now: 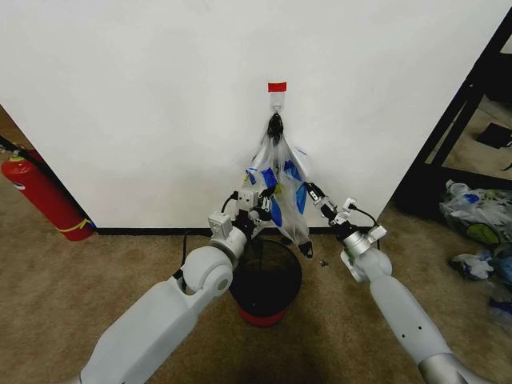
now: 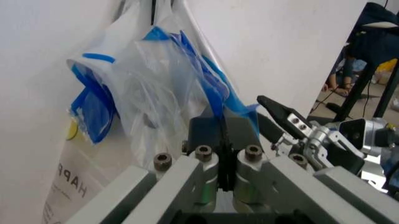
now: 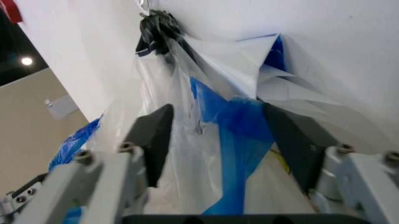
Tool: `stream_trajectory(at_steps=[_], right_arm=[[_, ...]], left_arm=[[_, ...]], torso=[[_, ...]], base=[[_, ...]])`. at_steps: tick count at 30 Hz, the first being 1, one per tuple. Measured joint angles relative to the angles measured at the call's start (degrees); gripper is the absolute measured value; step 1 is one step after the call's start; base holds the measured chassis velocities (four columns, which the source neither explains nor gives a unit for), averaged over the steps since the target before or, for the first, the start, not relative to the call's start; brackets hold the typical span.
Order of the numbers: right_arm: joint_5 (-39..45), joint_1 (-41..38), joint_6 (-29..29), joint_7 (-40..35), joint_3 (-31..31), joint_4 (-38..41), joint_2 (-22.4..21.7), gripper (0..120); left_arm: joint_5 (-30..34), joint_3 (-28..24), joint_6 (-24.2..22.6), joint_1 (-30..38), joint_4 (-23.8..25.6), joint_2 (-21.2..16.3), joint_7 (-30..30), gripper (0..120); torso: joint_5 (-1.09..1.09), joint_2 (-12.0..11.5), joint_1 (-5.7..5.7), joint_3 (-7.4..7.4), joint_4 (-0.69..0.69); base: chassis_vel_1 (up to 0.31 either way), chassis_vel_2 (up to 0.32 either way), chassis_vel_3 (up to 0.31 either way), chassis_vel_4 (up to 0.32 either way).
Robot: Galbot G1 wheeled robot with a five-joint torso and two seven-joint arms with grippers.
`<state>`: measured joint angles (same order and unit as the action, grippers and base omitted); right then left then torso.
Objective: Pick up the garbage bag from the wall and place it over the trash bin.
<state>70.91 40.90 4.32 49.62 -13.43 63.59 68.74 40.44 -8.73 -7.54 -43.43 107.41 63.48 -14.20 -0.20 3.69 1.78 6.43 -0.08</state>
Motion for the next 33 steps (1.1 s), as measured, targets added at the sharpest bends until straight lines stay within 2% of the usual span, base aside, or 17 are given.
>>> stream_trajectory(at_steps=[4, 8, 9, 14, 16, 18, 19, 21, 25, 27, 30, 32, 33], right_arm=[[-1.27, 0.02, -0.12, -0.06, -0.12, -0.55, -0.16, 33], [-2.31, 0.25, -0.16, -0.25, -0.20, -0.85, -0.32, 26], [-2.97, 0.40, -0.20, -0.33, -0.23, -1.05, -0.43, 21], [-3.53, 0.69, -0.38, 0.06, -0.61, -1.19, -0.62, 18], [-3.42, 0.85, -0.91, 1.74, -0.98, -1.15, -0.72, 19], [-3.37, 0.95, -2.07, 5.05, -1.65, -1.20, -0.94, 31], [-3.35, 0.96, -2.19, 5.33, -1.70, -1.21, -0.99, 33], [-3.33, 0.98, -2.30, 5.51, -1.71, -1.25, -1.05, 36], [-3.47, 0.73, -2.36, 4.39, -1.58, -1.91, -1.05, 55], [-3.48, 0.62, -2.33, 4.03, -1.45, -2.09, -0.97, 59], [-3.96, -0.40, -2.06, 3.13, -0.53, -3.48, -0.19, 72], [-4.07, -1.16, -1.98, 2.85, -0.22, -4.25, 0.24, 69], [-4.12, -2.45, -1.70, 2.21, 0.25, -5.60, 0.95, 64]], left_arm=[[-0.10, 0.07, 0.00, -0.09, 0.22, -0.10, -0.06, 0], [-0.10, 0.00, 0.00, -0.10, 0.32, -0.11, -0.08, 0], [-0.11, -0.07, 0.00, -0.10, 0.36, -0.10, -0.09, 0], [-0.11, -0.24, -0.03, -0.10, 0.46, -0.10, -0.09, 0], [-0.12, -0.26, -0.03, -0.10, 0.46, -0.12, -0.10, 0], [-0.13, -0.26, -0.04, -0.10, 0.46, -0.18, -0.10, 0], [-0.13, -0.26, -0.04, -0.10, 0.46, -0.20, -0.10, 0], [-0.13, -0.26, -0.04, -0.10, 0.46, -0.21, -0.10, 0], [-0.27, -0.34, -0.05, -0.12, 0.44, -0.06, -0.08, 0], [-0.30, -0.38, -0.05, -0.12, 0.43, -0.02, -0.08, 0], [-0.51, -0.47, -0.05, -0.20, 0.30, 0.04, -0.08, 0], [-0.54, -0.47, -0.05, -0.21, 0.26, -0.06, -0.08, 0], [-0.59, -0.41, -0.03, -0.22, 0.23, -0.13, -0.08, 0]], torso=[[0.00, 0.00, 0.00, 0.00, 0.00], [0.00, 0.00, 0.00, 0.00, -0.01], [0.01, 0.00, 0.00, 0.00, -0.01], [0.00, 0.00, 0.00, 0.00, 0.00], [0.01, 0.00, 0.00, 0.00, 0.00], [0.00, 0.00, 0.00, 0.00, -0.01], [0.00, 0.00, 0.00, 0.00, -0.01], [0.00, 0.00, 0.00, 0.00, -0.01], [0.00, 0.00, -0.01, 0.00, -0.01], [0.00, 0.00, -0.01, 0.00, -0.01], [0.00, 0.00, -0.01, 0.00, 0.00], [0.00, 0.00, -0.01, 0.00, 0.00], [0.00, 0.00, -0.01, 0.00, 0.00]], base=[[0.000, 0.000, 0.000, 0.000], [0.000, 0.000, 0.000, 0.000], [0.000, 0.000, 0.000, 0.000], [0.000, 0.000, 0.000, 0.000], [0.000, 0.000, 0.000, 0.000], [0.000, 0.000, 0.000, 0.000], [0.000, 0.000, 0.000, 0.000], [0.000, 0.000, 0.000, 0.000], [0.000, 0.000, 0.000, 0.000], [0.000, 0.000, 0.000, 0.000], [0.000, 0.000, 0.000, 0.000], [0.000, 0.000, 0.000, 0.000], [0.000, 0.000, 0.000, 0.000]])
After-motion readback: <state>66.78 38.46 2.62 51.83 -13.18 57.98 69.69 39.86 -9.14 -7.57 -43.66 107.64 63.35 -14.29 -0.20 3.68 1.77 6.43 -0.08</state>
